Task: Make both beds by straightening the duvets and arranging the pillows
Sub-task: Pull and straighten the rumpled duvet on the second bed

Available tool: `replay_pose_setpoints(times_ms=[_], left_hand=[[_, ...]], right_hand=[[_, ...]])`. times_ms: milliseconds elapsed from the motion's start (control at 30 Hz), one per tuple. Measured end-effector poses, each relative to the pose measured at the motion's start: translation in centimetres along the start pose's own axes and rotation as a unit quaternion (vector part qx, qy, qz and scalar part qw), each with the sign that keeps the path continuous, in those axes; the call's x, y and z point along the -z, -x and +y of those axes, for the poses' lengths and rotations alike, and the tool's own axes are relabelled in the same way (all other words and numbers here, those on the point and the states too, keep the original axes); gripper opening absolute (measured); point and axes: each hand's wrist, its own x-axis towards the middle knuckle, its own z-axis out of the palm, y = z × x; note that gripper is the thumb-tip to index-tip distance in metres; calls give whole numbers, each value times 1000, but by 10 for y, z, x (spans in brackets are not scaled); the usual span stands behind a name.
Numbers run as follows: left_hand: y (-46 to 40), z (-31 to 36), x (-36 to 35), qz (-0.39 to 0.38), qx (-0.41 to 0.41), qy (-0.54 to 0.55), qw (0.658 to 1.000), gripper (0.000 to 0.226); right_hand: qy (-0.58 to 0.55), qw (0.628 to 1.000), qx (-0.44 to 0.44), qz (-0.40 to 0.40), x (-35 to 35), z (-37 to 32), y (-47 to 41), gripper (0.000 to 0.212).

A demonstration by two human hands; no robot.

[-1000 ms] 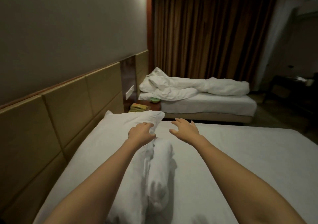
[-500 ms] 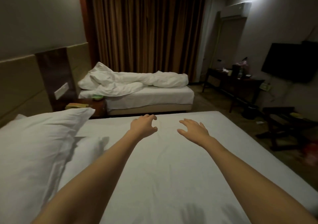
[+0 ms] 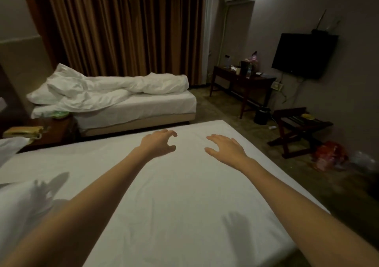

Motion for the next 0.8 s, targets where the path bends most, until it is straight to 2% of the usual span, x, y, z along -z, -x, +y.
replay_pose_setpoints(times_ms=[167,367,633,800], left_hand=[[-87,40,-33,-9,-14,2,1000,50],[-194,105,-48,-20,-27,5,999,49],[-284,215,-74,-22,-55,-18,998,49],[-327,308,-102,6,-42,-6,999,49]], right_hand=[[4,1000,-4,4,4,77,-49,55],[8,1000,-20,9,42,176,-98,54],[-21,999,-38,15,64,315,-133,55],[-26,1000,-10,11,80,423,-137,55]])
